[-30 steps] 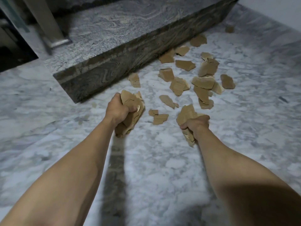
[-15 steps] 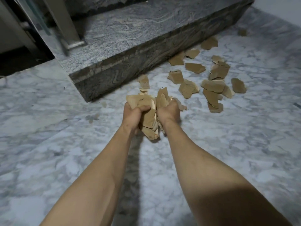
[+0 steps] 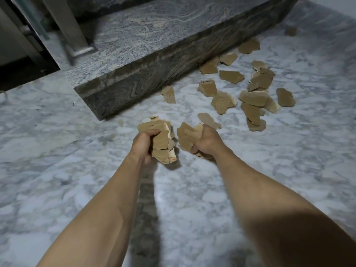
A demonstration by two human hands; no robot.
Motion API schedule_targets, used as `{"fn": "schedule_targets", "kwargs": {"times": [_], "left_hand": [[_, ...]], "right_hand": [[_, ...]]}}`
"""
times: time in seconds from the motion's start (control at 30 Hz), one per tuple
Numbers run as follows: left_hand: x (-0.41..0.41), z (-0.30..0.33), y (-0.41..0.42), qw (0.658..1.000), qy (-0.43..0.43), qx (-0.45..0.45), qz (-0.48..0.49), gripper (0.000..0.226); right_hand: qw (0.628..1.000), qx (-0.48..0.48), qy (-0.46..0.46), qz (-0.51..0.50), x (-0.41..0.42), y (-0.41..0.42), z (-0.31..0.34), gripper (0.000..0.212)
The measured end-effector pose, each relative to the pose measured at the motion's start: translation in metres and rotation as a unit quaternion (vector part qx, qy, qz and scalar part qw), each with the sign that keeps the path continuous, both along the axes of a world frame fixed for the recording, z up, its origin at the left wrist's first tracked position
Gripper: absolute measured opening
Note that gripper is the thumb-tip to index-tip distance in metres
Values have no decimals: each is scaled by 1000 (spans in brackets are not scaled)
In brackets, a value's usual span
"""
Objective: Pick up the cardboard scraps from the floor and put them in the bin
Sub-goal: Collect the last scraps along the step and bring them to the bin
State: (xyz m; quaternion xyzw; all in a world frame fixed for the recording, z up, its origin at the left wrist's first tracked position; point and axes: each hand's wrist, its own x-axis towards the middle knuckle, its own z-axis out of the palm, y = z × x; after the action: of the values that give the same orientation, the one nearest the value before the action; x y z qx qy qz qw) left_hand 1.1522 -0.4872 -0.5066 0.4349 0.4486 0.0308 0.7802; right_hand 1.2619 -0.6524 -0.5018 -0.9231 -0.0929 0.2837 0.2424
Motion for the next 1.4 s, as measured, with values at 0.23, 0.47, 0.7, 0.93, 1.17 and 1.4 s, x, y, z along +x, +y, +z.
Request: {"fn": "schedule_targets", "kwargs": {"times": [0.23,0.47,0.7,0.93,1.17,1.4], "left_hand": [[7,1,-8,999,10,37,2,37],[-5,5,-9,999,15,49,9,46],[-19,3,5,997,37,66,26,52],[-22,-4,6,993,51,106,27,32],[-16,-7,8,989,53,135,16,25],[16,2,6,986,23,163,22,19]], "right_hand": [[999,-36,-27,10,-3,4,1,51],[998,48,-9,-46,-4,0,4,46],[918,288,153,-228,19,-19,42,36],[998,26,44,48,5,21,6,48],[999,-3,-17,50,6,29,1,29],[985,98,37,-139,48,13,6,70]]}}
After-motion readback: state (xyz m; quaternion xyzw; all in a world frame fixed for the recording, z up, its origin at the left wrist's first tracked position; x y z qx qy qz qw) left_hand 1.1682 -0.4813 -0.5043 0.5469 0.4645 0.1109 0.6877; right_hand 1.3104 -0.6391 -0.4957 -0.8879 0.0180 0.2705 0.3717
